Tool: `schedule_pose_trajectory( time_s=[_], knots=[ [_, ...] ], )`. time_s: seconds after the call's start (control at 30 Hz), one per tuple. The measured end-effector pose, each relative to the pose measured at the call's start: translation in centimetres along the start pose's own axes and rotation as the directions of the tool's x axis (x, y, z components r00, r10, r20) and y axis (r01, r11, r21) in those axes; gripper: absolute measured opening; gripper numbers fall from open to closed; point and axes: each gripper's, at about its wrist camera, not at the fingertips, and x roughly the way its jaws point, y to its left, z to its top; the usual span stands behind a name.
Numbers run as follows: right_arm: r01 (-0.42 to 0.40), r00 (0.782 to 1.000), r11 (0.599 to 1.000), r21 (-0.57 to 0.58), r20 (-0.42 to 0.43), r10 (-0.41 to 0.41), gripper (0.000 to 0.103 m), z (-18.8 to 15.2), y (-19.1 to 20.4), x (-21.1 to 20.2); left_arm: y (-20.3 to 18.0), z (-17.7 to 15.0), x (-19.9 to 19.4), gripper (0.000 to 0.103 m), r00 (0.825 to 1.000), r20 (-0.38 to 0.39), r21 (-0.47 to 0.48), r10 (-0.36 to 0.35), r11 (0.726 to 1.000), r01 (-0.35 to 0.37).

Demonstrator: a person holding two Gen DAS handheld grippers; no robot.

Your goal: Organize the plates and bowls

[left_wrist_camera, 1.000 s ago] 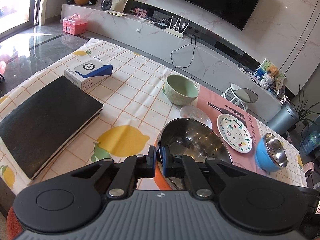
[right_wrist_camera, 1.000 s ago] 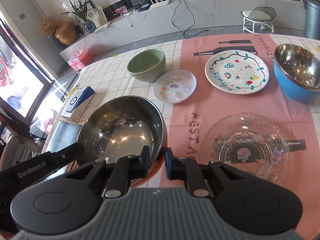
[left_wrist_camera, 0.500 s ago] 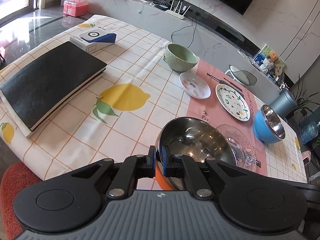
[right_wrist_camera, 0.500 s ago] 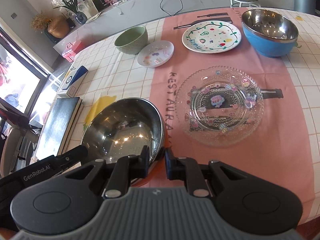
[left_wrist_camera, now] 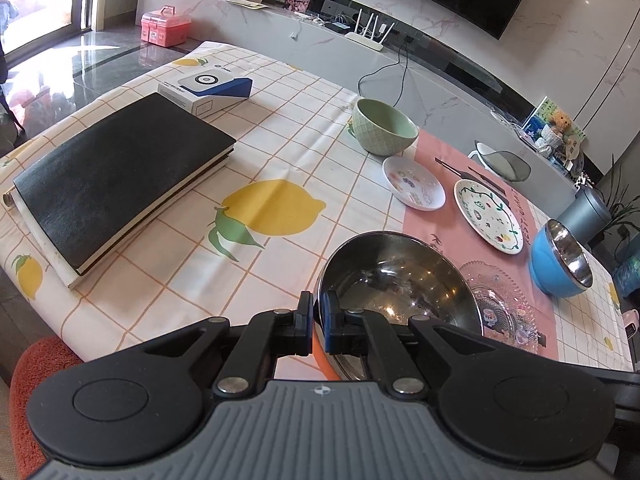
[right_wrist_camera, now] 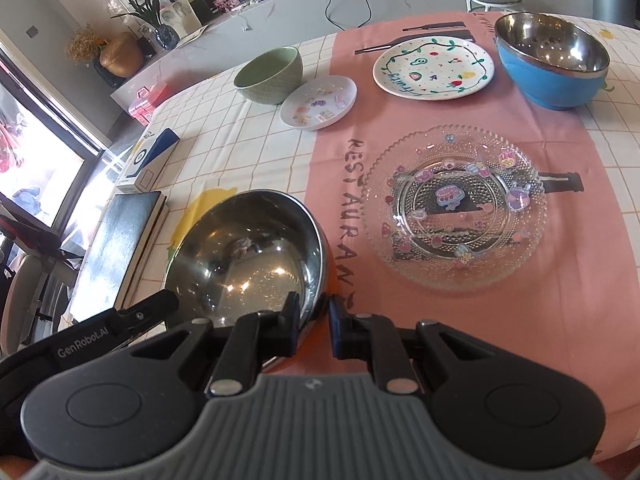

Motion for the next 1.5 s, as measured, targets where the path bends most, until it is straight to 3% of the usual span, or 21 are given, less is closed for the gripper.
schedule_pose_trajectory(
  time_s=[0.23,0.27,0.3,0.37,0.5,0.73,0.93,1.1,1.23,1.5],
  knots=[
    [-0.001,1.000,1.000,-0.020,0.000,0.001,0.014,-0.1,0.6,0.3,0.4,0.2,0.0,0.009,1.000,0.004,-0.009,-0.014,1.000,0.014],
    [-0.009,1.000,1.000,-0.020,0.001,0.009,0.015,-0.1,0.6,0.2,0.4,0.2,-0.1,0.012,1.000,0.010,-0.009,-0.016,1.000,0.016],
    [-0.015,1.000,1.000,-0.019,0.003,0.015,0.019,0.0,0.6,0.1,0.3,0.2,-0.1,0.024,1.000,0.018,-0.007,-0.012,1.000,0.013],
    [-0.023,1.000,0.999,-0.026,0.018,0.024,0.024,0.0,0.6,-0.3,0.0,0.3,-0.5,0.036,0.999,0.037,0.006,-0.007,1.000,0.007],
    [-0.012,0.997,0.998,-0.061,0.075,0.017,0.038,0.2,1.0,-1.9,-0.5,0.8,-1.7,0.047,0.996,0.094,0.026,0.002,1.000,-0.005],
    [0.051,0.973,0.991,-0.123,0.228,-0.022,0.058,0.6,0.8,-5.9,-3.3,2.0,-4.4,0.053,0.981,0.180,0.117,-0.075,0.992,0.054],
    [0.093,0.939,0.985,-0.147,0.340,-0.038,0.069,0.5,-1.0,-9.4,-8.2,2.2,-5.0,0.053,0.970,0.172,0.243,-0.172,0.962,0.128],
    [0.123,0.919,0.991,-0.055,0.384,-0.092,0.069,0.7,-4.3,-11.3,-12.1,1.5,-3.7,0.053,0.967,0.118,0.314,-0.224,0.933,0.178],
    [0.131,0.900,0.990,0.043,0.413,-0.137,0.081,1.0,-7.4,-12.4,-14.8,1.2,-2.3,0.053,0.965,0.069,0.348,-0.252,0.913,0.213],
    [0.169,0.879,0.970,0.175,0.418,-0.229,0.081,2.4,-13.0,-13.5,-19.9,1.5,-0.5,0.054,0.950,0.009,0.371,-0.311,0.884,0.286]
  ],
)
